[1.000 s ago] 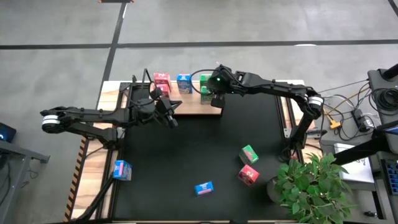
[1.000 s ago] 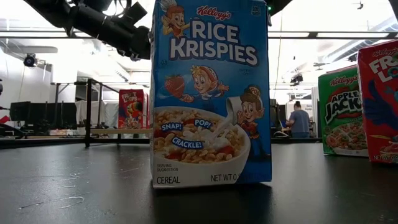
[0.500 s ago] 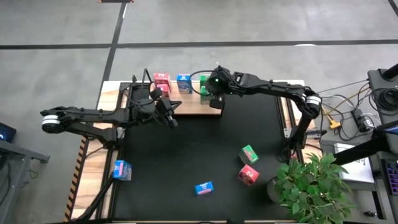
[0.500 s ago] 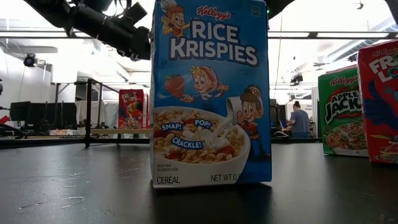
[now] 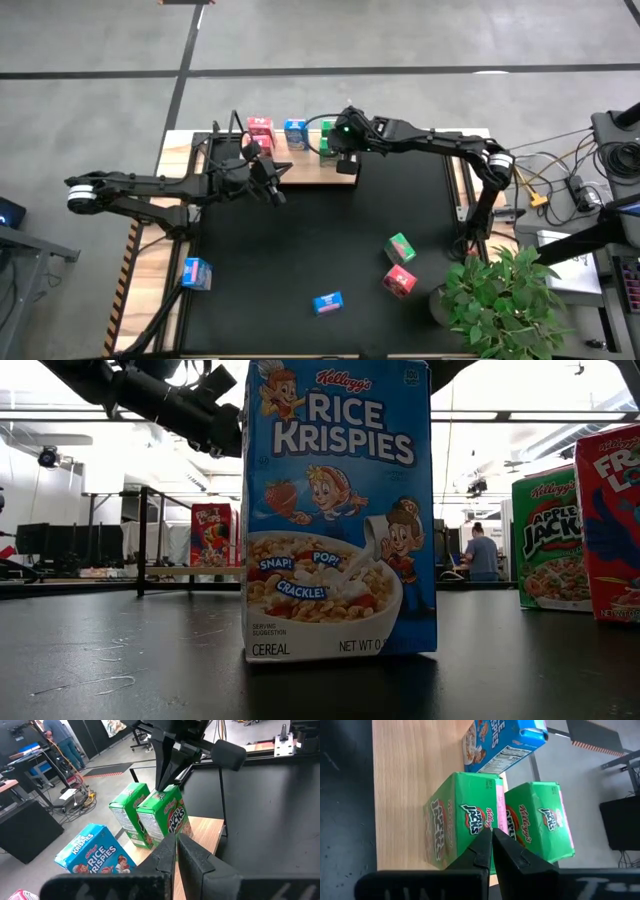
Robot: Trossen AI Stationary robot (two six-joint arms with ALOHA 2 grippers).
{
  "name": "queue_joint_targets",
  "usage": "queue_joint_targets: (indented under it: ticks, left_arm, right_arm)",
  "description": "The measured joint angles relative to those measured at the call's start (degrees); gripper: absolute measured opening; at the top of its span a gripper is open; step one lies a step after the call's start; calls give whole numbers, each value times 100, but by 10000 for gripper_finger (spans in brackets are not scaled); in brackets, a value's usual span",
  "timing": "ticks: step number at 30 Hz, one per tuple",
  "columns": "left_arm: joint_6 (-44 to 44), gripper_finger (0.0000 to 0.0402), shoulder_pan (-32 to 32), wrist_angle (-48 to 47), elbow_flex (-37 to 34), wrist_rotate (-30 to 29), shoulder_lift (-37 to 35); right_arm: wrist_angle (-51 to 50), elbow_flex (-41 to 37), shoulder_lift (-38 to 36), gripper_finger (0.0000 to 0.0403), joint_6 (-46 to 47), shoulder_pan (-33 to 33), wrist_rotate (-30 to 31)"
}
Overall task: Stack cereal on shelf
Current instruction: Put the bottom green cereal box on the shelf aligned with the other green cereal box
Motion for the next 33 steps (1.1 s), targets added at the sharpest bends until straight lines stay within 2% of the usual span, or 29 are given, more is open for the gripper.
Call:
queue_joint_targets:
  ticks: [5,11,33]
  left_arm:
    - [0,0,1,4,0,0,0]
    - [0,0,0,6,0,0,0]
    - [0,0,-1,-47,0,0,0]
  right_arm:
    - [55,92,-88,9,97,12,-15]
    - [515,93,-26,9,305,14,-704]
    - [275,98,164,9,-65,0,-710]
